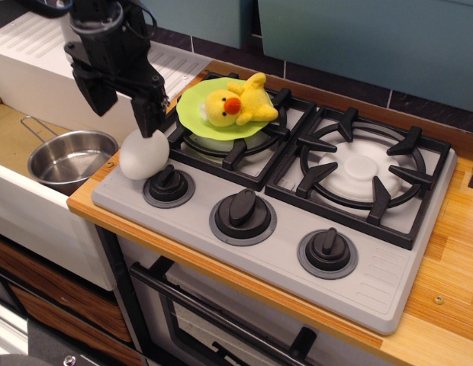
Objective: Put stuffedduck on plate and egg in pot or pan in sink
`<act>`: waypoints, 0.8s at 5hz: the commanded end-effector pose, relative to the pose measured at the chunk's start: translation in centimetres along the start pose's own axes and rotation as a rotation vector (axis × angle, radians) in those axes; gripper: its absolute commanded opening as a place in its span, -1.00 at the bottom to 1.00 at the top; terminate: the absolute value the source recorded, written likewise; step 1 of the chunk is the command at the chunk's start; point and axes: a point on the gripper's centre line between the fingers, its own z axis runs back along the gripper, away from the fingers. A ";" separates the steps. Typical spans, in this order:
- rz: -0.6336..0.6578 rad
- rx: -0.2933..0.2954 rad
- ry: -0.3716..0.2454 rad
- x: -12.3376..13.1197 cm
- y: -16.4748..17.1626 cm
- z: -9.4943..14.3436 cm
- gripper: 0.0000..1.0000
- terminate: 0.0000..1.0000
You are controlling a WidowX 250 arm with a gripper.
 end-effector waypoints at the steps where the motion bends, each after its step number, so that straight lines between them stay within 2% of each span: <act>1: 0.005 0.015 -0.031 0.9 -0.1 -0.2 1.00 -1.00; 4: 0.027 -0.010 -0.024 0.1 -0.3 -1.6 1.00 -1.00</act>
